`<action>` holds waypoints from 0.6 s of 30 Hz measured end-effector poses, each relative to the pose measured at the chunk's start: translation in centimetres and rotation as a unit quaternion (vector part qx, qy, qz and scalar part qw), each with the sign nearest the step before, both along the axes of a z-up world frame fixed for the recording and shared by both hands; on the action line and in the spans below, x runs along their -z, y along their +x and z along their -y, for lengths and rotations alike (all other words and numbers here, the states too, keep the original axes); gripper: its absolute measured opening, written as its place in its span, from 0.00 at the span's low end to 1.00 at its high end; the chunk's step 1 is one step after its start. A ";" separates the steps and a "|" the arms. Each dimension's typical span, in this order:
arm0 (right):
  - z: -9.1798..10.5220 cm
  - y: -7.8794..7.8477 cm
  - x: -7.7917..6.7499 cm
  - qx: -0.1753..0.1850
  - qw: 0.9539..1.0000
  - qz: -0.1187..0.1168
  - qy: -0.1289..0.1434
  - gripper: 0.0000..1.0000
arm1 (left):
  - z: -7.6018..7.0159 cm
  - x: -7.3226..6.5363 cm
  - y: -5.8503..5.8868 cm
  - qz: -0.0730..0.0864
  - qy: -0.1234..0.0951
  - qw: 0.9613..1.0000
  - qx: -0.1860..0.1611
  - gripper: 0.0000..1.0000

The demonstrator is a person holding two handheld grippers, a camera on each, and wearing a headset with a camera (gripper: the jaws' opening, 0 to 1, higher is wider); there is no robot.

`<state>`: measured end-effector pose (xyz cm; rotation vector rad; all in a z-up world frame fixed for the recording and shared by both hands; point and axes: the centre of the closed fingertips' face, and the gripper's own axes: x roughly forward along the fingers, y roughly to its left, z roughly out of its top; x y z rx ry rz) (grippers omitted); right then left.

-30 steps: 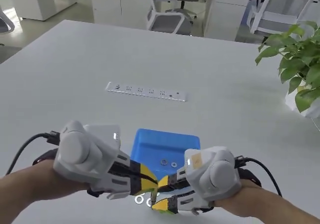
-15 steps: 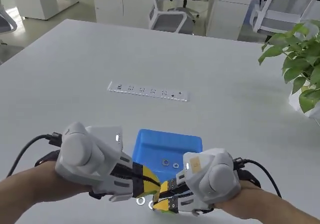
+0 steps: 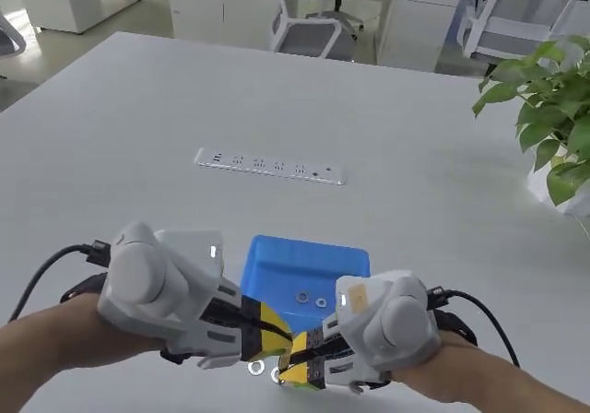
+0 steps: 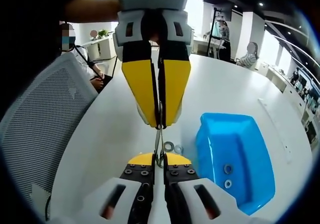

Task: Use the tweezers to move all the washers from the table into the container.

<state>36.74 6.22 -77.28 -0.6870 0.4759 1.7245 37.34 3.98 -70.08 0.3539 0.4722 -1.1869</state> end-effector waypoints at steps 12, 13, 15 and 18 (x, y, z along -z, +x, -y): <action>0.1 0.0 0.0 0.002 1.000 0.000 0.000 0.06 | -0.1 0.0 -0.2 -0.011 -0.002 1.000 -0.004 0.08; 0.1 0.0 0.0 0.002 1.000 0.000 0.000 0.06 | -0.1 0.0 -0.2 -0.011 -0.002 1.000 -0.005 0.10; 0.1 0.0 0.0 0.000 1.000 0.003 -0.002 0.06 | -0.2 -0.1 -0.2 -0.009 -0.003 1.000 -0.005 0.11; 0.2 0.0 0.0 0.000 1.000 0.005 -0.003 0.06 | -0.4 -0.3 -0.3 -0.009 -0.006 1.000 -0.008 0.15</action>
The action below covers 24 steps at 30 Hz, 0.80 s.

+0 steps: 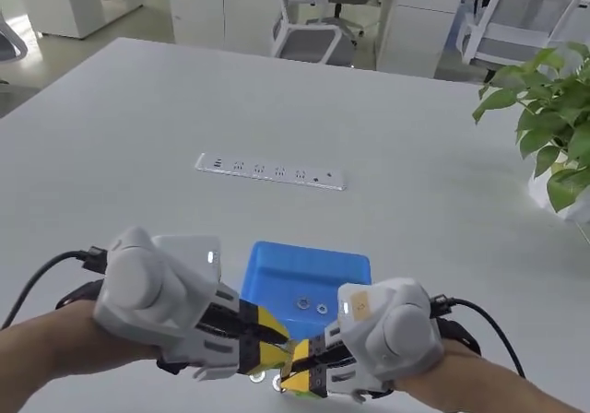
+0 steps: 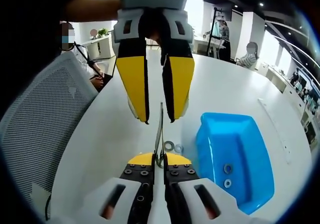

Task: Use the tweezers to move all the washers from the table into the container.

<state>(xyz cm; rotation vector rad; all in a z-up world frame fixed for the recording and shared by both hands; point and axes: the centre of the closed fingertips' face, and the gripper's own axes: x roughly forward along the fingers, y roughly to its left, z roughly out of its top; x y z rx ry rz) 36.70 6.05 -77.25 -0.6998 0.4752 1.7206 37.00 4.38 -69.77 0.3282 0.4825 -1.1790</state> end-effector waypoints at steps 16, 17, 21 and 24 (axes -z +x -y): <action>0.2 0.0 -1.3 0.008 1.000 0.000 0.010 0.06 | -2.3 0.0 -1.0 -0.029 -0.030 0.998 -0.056 0.38; 0.2 -0.1 -1.5 0.008 1.000 0.001 0.011 0.06 | -2.4 0.0 -1.0 -0.029 -0.032 0.997 -0.059 0.42; 0.3 -0.2 -2.4 0.004 1.000 0.007 0.013 0.06 | -3.2 0.1 -1.6 -0.039 -0.038 0.995 -0.082 0.49; 0.5 -0.1 -3.2 0.003 1.000 0.009 0.016 0.06 | -3.7 0.0 -1.6 -0.035 -0.044 0.994 -0.095 0.56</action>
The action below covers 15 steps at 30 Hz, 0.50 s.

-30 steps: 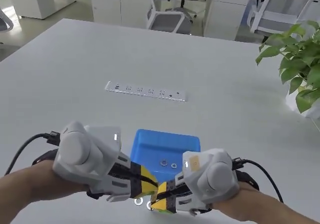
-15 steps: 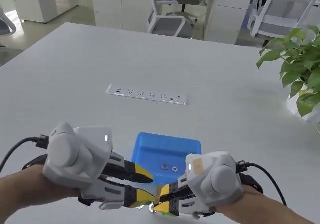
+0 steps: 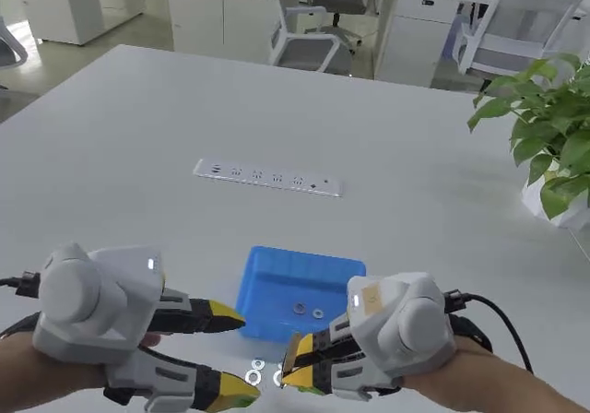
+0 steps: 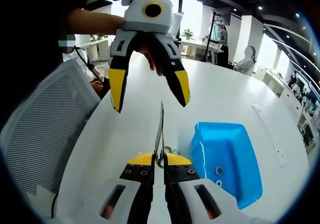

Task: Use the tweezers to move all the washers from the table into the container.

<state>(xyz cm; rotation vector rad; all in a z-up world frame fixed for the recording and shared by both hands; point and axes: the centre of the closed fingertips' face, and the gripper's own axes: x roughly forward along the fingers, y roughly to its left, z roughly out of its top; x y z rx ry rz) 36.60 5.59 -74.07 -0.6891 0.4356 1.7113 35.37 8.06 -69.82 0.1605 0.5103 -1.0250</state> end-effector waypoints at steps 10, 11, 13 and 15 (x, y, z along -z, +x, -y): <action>0.6 0.5 -1.7 -0.008 1.000 0.010 0.001 0.06 | -1.0 -0.3 -0.5 0.000 -0.007 0.999 -0.034 0.74; 0.6 0.6 -2.0 -0.009 1.000 0.010 0.002 0.06 | -1.0 -0.3 -0.6 0.000 -0.005 0.999 -0.035 0.75; 0.7 0.6 -2.4 -0.009 1.000 0.009 0.004 0.06 | -1.0 -0.4 -0.7 0.003 -0.004 0.999 -0.036 0.79; 0.7 0.7 -2.7 -0.012 1.000 0.010 0.004 0.06 | -1.0 -0.6 -0.7 0.005 -0.005 0.999 -0.039 0.83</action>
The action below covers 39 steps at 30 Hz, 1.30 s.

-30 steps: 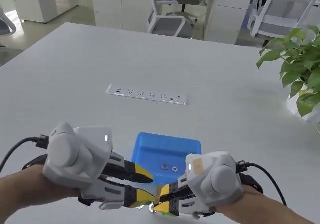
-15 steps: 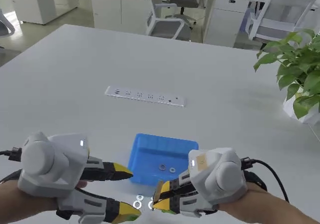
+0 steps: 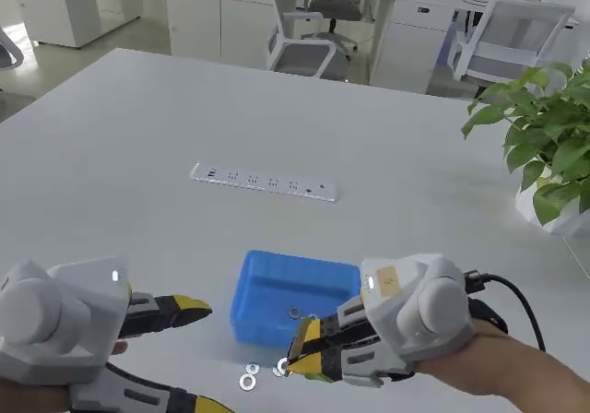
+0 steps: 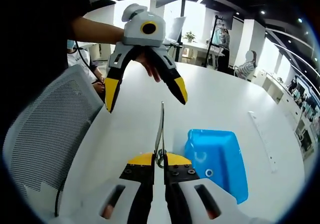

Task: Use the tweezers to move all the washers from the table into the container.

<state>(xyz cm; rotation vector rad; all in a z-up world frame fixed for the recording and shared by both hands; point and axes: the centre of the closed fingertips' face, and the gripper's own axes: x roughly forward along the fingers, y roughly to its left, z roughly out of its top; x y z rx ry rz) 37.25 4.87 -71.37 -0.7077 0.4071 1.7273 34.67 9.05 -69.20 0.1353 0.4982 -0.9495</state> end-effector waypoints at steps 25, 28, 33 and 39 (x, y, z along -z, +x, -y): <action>-0.6 3.6 -3.0 0.003 1.000 0.014 0.019 0.07 | -0.3 0.0 0.7 0.013 -0.007 1.000 -0.017 0.99; -0.8 4.5 -2.9 0.006 1.000 0.018 0.020 0.07 | -0.4 -0.1 0.9 0.017 -0.009 1.000 -0.018 0.99; -1.4 5.7 -2.4 0.009 0.999 0.024 0.020 0.07 | -0.4 -0.4 1.1 0.019 -0.014 0.999 -0.021 0.99; -1.8 6.7 -1.4 0.012 0.999 0.029 0.017 0.07 | -0.6 -0.2 1.4 0.018 -0.017 0.999 -0.025 0.99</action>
